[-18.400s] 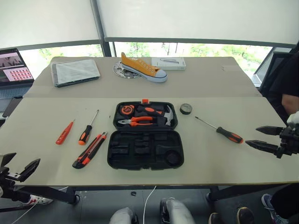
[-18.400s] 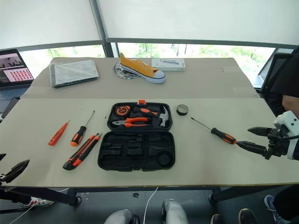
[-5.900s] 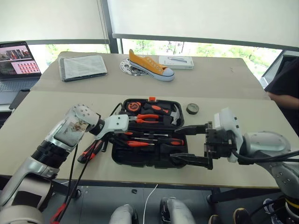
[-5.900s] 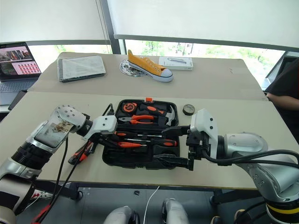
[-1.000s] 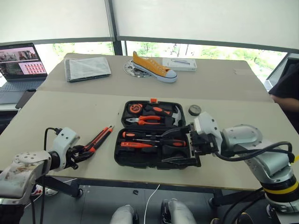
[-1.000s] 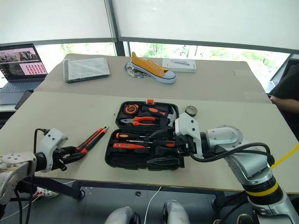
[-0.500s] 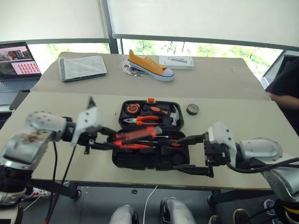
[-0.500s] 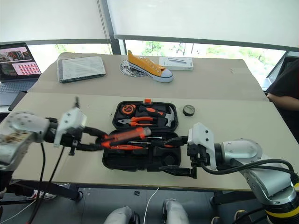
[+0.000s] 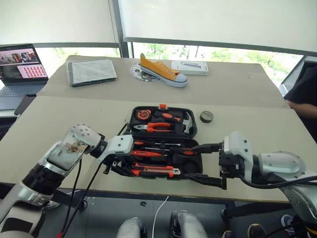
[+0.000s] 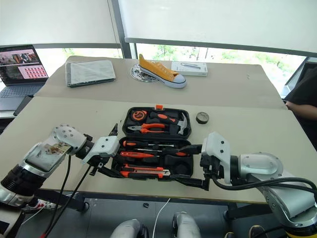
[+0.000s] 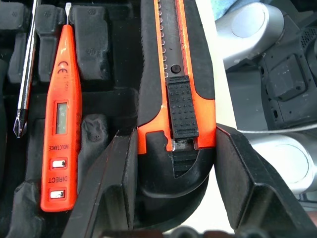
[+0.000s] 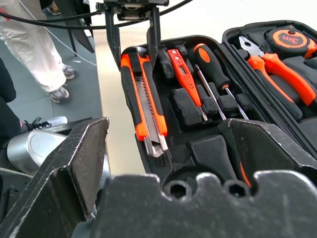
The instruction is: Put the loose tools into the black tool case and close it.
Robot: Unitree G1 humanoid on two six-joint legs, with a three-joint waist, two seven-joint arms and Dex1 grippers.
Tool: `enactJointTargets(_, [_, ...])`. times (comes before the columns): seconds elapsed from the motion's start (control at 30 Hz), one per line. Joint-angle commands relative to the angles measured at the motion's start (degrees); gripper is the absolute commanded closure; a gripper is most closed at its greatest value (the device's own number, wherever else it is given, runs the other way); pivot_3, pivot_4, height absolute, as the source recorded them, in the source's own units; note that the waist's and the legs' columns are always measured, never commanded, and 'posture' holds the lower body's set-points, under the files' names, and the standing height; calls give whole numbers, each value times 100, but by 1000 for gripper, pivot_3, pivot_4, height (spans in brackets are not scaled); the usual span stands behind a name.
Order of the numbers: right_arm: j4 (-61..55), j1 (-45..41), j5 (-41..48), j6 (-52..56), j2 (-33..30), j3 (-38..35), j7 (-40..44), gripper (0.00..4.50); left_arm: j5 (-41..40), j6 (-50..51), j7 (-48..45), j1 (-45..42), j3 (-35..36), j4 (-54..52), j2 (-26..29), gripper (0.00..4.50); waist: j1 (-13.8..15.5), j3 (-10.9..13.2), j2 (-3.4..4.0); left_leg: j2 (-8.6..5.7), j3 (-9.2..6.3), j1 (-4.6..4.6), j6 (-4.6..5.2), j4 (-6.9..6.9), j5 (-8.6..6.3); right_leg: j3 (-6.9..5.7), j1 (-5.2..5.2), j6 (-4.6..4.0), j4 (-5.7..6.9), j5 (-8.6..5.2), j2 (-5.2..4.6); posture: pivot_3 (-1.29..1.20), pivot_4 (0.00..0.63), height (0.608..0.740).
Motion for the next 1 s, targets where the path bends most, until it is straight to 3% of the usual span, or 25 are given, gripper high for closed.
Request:
enactJointTargets(0.03, [-142,-46,121,-26,30,-93,-76,0,-5,536,88,-189,74,-355,81,1571,-6,0,-1,0,-2,0,3,0,-1,0,1,1,0,0,0,0,150,733])
enactJointTargets(0.17, [-107,-80,113,-43,41,-53,-52,0,-163,786,15,-212,241,-497,192,39,-22,0,-1,0,-9,0,4,-1,-2,-1,1,5,0,-4,2,0,150,733])
enactJointTargets(0.43, [6,-218,57,-94,56,69,15,0,-569,814,293,-224,760,-388,-65,15,-26,1,-1,0,-11,0,4,-1,-2,-2,2,5,-1,-4,1,0,150,733])
enactJointTargets(0.47, [23,-236,49,-101,54,81,28,0,-599,819,364,-217,789,-373,-127,542,-26,1,-1,0,-12,0,4,0,-2,-3,2,5,-1,-4,1,0,150,733])
enactJointTargets(0.6, [79,-320,31,-103,48,111,58,0,-438,533,303,-121,610,-318,-136,1819,-34,1,-1,-2,-12,0,4,2,-2,-3,5,5,-1,-4,0,0,150,733])
enactJointTargets(0.8, [68,-342,41,-77,33,95,44,0,-312,242,136,-123,362,-194,-144,4141,-29,1,-1,-2,-12,2,4,2,-2,-4,6,5,0,-4,0,0,150,733])
enactJointTargets(0.87, [36,-324,61,-55,41,80,13,0,-165,106,155,-73,223,-162,-151,4460,-29,1,-1,-2,-12,1,4,2,-2,-4,7,5,-1,-4,0,0,150,733])
enactJointTargets(1.0, [-31,-284,117,-9,61,59,-49,0,358,-352,371,59,-121,-29,-231,4460,-28,1,-1,-3,-12,3,4,1,-2,-3,7,5,-1,-4,0,0,150,733])
